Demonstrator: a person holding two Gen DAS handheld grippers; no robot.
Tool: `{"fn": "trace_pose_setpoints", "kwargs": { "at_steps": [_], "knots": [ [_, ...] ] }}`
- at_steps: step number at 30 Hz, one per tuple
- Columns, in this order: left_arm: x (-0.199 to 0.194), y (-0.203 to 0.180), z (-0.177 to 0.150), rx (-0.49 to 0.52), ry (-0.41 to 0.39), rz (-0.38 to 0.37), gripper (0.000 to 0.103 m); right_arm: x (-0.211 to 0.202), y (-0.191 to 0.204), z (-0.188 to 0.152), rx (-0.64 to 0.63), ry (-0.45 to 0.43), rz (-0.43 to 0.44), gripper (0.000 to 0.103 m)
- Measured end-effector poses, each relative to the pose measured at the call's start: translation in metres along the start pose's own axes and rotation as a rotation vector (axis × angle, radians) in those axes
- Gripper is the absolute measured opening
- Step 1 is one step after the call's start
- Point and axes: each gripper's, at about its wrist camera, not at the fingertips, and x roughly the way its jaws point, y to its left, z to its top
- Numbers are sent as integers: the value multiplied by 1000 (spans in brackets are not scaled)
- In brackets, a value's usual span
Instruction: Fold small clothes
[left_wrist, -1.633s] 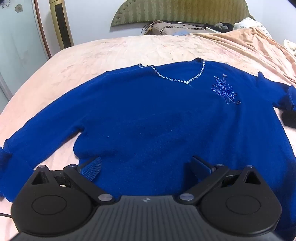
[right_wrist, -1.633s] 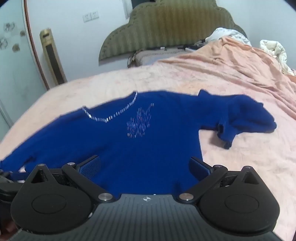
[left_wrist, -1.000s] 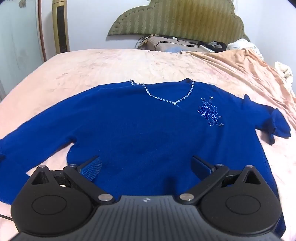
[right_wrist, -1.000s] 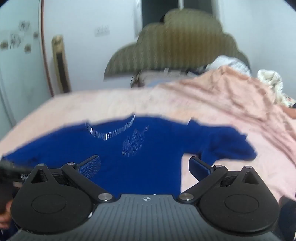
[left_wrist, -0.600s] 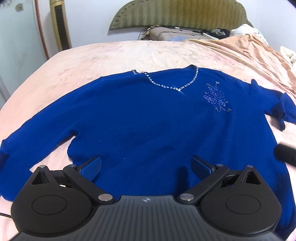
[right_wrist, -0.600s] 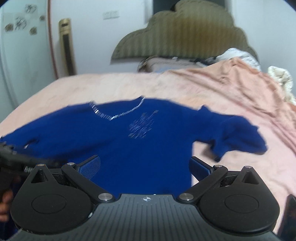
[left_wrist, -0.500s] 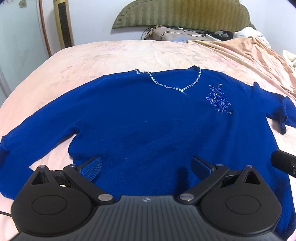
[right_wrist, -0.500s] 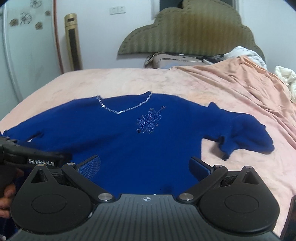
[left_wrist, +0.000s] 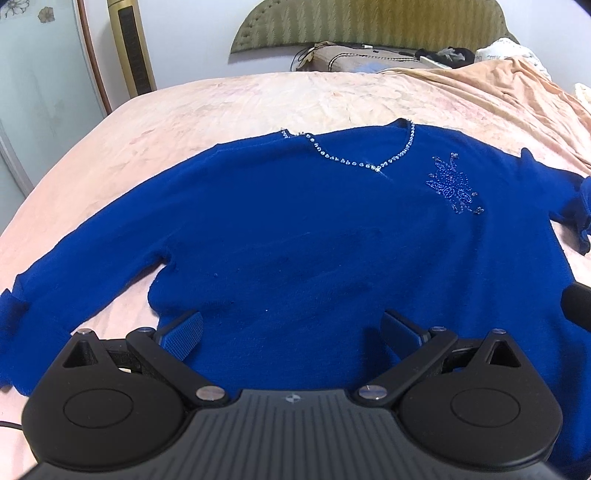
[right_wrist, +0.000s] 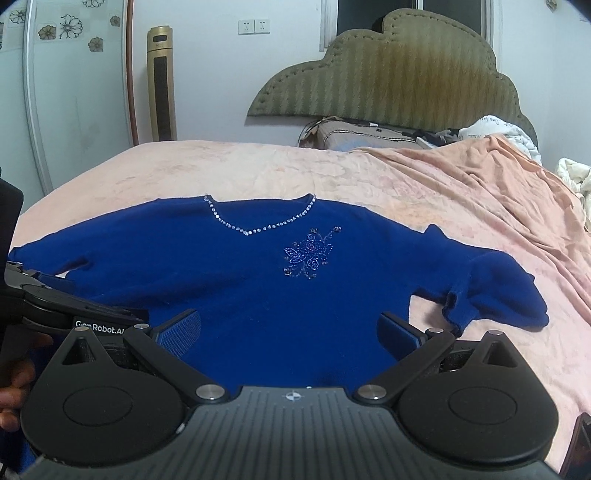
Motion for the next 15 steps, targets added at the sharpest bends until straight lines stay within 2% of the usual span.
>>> {"fn": "trace_pose_setpoints", "kwargs": {
  "at_steps": [15],
  "knots": [
    [3, -8, 1, 21, 0, 14, 103, 7, -7, -6, 34, 3, -4, 99]
  ]
}}
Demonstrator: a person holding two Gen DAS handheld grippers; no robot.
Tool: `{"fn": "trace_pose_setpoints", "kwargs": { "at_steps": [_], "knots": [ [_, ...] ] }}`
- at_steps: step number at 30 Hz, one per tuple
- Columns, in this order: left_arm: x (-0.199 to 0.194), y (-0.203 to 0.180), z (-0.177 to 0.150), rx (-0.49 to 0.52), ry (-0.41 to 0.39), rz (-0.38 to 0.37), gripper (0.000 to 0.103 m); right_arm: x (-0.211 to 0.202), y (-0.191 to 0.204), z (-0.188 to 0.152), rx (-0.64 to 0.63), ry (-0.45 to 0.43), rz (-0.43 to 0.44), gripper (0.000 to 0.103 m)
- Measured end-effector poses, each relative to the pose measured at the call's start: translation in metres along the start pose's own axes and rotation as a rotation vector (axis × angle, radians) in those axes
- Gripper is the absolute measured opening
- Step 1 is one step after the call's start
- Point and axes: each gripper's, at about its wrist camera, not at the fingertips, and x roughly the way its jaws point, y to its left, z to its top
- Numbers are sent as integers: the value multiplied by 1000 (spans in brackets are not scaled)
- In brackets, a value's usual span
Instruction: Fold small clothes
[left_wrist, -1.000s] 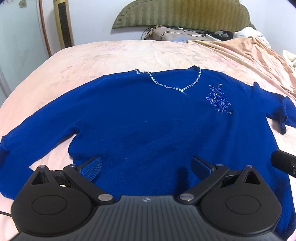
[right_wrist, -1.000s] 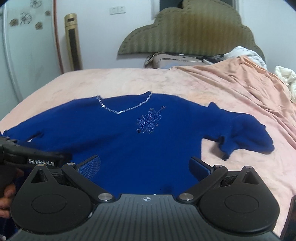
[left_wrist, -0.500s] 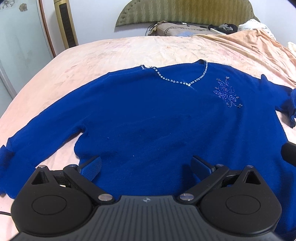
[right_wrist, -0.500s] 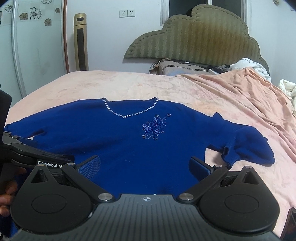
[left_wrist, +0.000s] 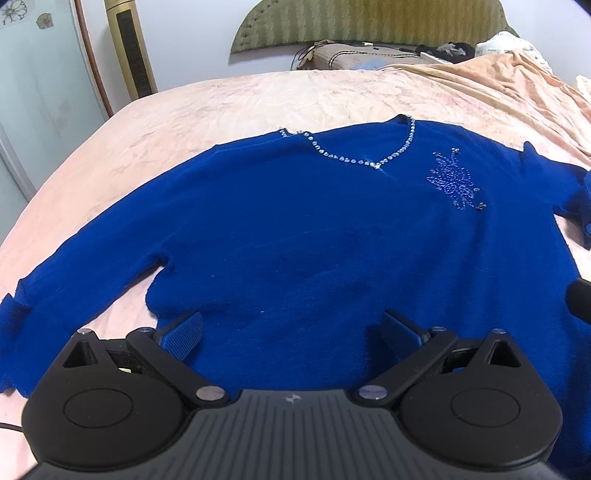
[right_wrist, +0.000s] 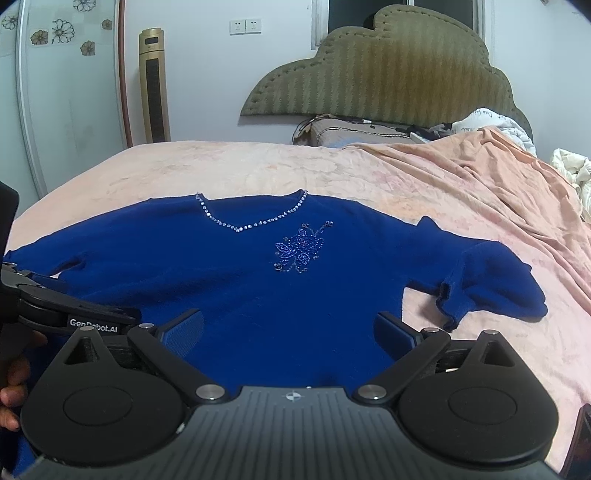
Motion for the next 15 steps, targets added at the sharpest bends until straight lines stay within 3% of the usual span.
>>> {"fn": "trace_pose_setpoints", "kwargs": {
  "at_steps": [8, 15],
  "knots": [
    [-2, -14, 1, 52, -12, -41, 103, 18, -42, -3, 81, 8, -107, 93],
    [0, -37, 3, 138, -27, -47, 103, 55, -85, -7, 120, 16, -293, 88]
  ]
}}
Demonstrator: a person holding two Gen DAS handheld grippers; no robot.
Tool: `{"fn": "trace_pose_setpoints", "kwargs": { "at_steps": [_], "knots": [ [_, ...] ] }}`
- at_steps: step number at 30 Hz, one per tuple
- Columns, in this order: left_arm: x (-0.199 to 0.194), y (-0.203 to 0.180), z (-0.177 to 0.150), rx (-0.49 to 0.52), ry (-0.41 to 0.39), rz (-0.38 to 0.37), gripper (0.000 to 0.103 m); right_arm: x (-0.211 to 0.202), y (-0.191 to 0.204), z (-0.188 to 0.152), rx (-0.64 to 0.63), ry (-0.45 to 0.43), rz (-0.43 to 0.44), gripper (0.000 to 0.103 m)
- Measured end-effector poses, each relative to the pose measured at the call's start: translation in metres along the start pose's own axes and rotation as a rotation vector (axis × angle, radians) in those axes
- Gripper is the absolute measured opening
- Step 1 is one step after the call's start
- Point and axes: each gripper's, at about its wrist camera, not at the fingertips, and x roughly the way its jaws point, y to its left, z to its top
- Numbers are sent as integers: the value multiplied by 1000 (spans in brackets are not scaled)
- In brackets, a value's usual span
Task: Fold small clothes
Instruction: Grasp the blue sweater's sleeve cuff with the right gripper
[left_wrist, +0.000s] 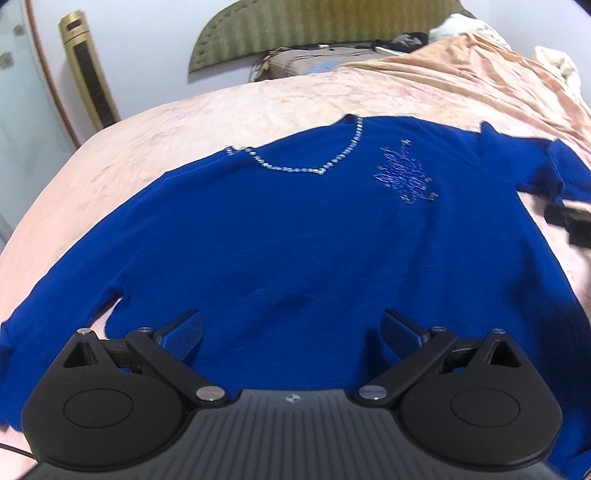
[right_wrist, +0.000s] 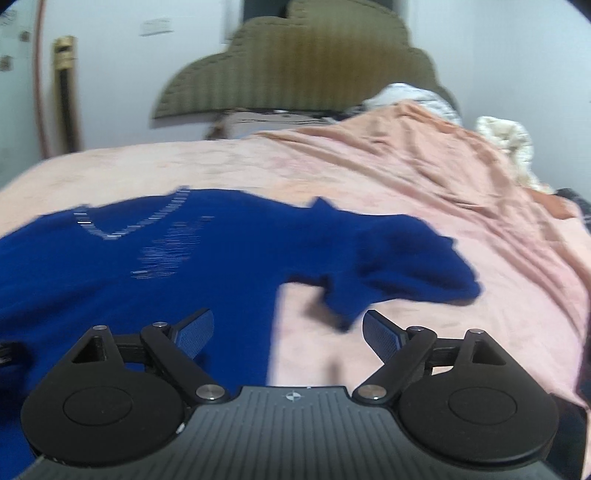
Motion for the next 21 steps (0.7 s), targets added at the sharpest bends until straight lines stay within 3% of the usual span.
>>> {"fn": "trace_pose_setpoints", "kwargs": {
  "at_steps": [5, 8, 9, 11, 12, 13, 21],
  "knots": [
    [3, -10, 0, 45, 5, 3, 103, 38, -14, 4, -2, -9, -62, 80],
    [4, -11, 1, 60, 3, 15, 103, 59, -25, 8, 24, 24, -44, 47],
    [4, -11, 1, 62, 4, 18, 103, 62, -31, 9, 51, 35, -40, 24],
    [4, -10, 0, 64, 2, 24, 103, 59, -45, 14, 98, 17, -31, 12],
    [5, -10, 0, 64, 4, 27, 103, 54, -52, 17, 106, -2, -48, 11],
    [6, -9, 0, 62, 6, 27, 103, 49, -62, 20, 114, -28, -77, 3],
    [10, -11, -2, 65, 18, 15, 103, 19, -186, 51, 287, -132, -264, 3]
  ]
}}
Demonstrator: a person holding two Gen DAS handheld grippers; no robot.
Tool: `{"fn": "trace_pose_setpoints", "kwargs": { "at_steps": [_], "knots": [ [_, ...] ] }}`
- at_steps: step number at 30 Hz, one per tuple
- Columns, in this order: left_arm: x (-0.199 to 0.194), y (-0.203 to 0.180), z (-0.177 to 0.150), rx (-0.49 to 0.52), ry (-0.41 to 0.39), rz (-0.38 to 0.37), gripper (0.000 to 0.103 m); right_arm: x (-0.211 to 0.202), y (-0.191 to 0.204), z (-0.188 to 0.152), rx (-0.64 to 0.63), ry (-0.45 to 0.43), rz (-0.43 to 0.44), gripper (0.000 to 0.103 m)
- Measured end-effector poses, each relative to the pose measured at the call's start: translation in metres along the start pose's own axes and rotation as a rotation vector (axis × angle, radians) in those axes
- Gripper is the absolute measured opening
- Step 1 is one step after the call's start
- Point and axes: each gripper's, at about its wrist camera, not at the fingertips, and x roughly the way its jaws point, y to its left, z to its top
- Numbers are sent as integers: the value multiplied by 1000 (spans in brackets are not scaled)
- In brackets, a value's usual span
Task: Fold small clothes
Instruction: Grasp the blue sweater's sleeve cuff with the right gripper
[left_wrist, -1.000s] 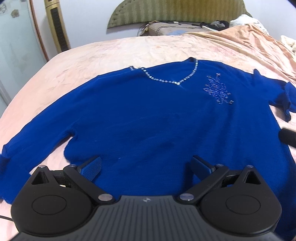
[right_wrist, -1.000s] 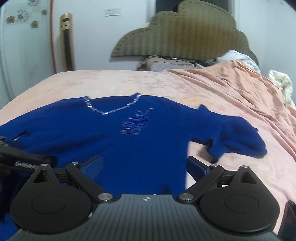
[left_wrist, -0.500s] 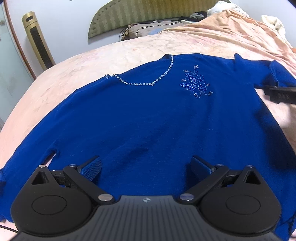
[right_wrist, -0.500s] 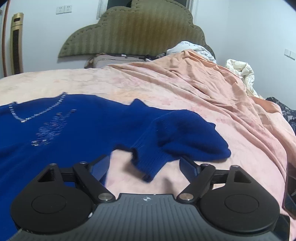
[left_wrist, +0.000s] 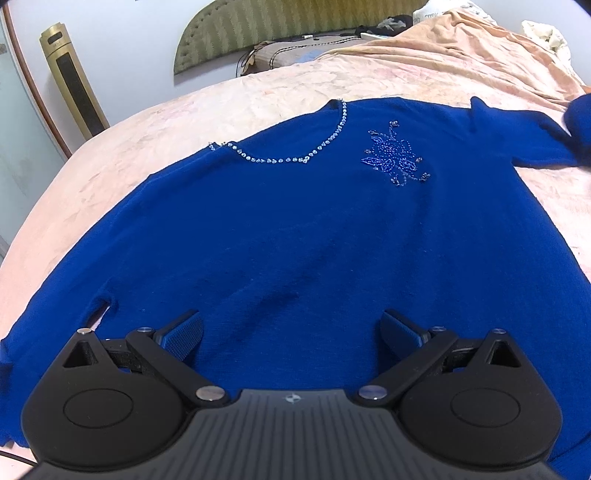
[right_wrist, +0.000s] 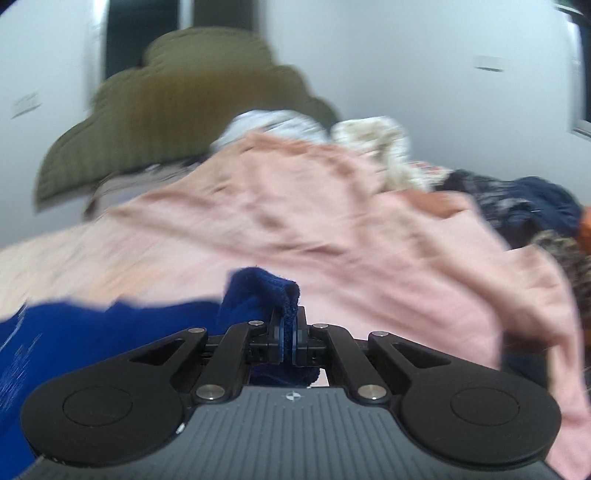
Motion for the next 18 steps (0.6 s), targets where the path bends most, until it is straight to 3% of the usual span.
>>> {"fn": "trace_pose_setpoints", "kwargs": {
  "at_steps": [3, 7, 12, 13, 15, 16, 18],
  "knots": [
    [0, 0, 0, 4, 1, 2, 103, 9, -36, 15, -7, -33, -99, 3],
    [0, 0, 0, 2, 5, 6, 103, 32, -78, 27, 46, -10, -162, 3],
    [2, -1, 1, 6, 10, 13, 103, 67, -115, 19, 115, 87, -204, 3],
    [2, -2, 2, 8, 10, 13, 103, 78, -122, 16, 137, 127, -179, 16],
    [2, -4, 2, 16, 8, 15, 103, 94, -134, 8, 211, 183, -131, 24],
    [2, -4, 2, 21, 6, 16, 103, 97, -142, 4, 261, 196, -127, 37],
    [1, -5, 2, 29, 2, 19, 103, 89, -155, -2, 374, 177, -147, 43]
  ]
}}
